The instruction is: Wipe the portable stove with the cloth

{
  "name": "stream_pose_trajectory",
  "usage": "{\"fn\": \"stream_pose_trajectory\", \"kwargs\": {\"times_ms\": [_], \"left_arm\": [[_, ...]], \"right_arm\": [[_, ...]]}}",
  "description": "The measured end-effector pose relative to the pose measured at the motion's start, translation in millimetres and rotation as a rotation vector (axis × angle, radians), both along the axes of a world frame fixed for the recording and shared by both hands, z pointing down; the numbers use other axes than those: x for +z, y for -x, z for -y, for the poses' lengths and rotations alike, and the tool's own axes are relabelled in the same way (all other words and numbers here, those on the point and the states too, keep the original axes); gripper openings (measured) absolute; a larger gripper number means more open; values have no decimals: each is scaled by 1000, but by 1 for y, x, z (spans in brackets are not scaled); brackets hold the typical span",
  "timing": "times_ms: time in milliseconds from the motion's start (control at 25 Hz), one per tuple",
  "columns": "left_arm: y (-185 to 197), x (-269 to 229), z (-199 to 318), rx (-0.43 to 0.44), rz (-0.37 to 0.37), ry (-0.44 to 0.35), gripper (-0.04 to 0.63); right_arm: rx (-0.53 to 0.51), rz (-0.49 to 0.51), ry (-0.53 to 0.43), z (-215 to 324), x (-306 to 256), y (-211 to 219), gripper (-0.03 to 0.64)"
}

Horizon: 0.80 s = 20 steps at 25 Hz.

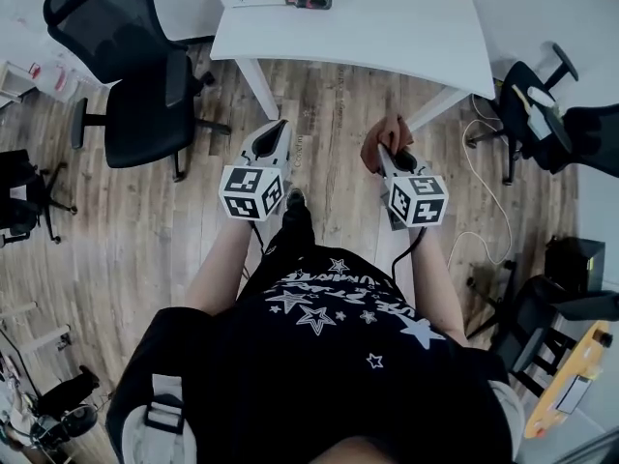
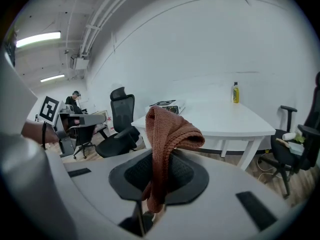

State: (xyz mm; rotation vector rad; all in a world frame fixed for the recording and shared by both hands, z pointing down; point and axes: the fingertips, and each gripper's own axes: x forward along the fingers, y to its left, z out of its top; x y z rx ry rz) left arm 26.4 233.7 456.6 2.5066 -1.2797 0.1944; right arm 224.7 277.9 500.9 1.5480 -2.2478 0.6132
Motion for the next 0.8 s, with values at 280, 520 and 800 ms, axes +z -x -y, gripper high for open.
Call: {"fn": "stream_pose_trajectory", "kwargs": {"times_ms": [280,520,800], "left_arm": [[22,3,74,27,-5,25,8],[43,3,129,41,-8,17,8],[76,2,184,9,-17,13,8]], "right_arm": [[22,6,8,75,-3,25,55],[40,-1,11,131,-6,39,55],[35,1,12,189,-5,68,55]]}}
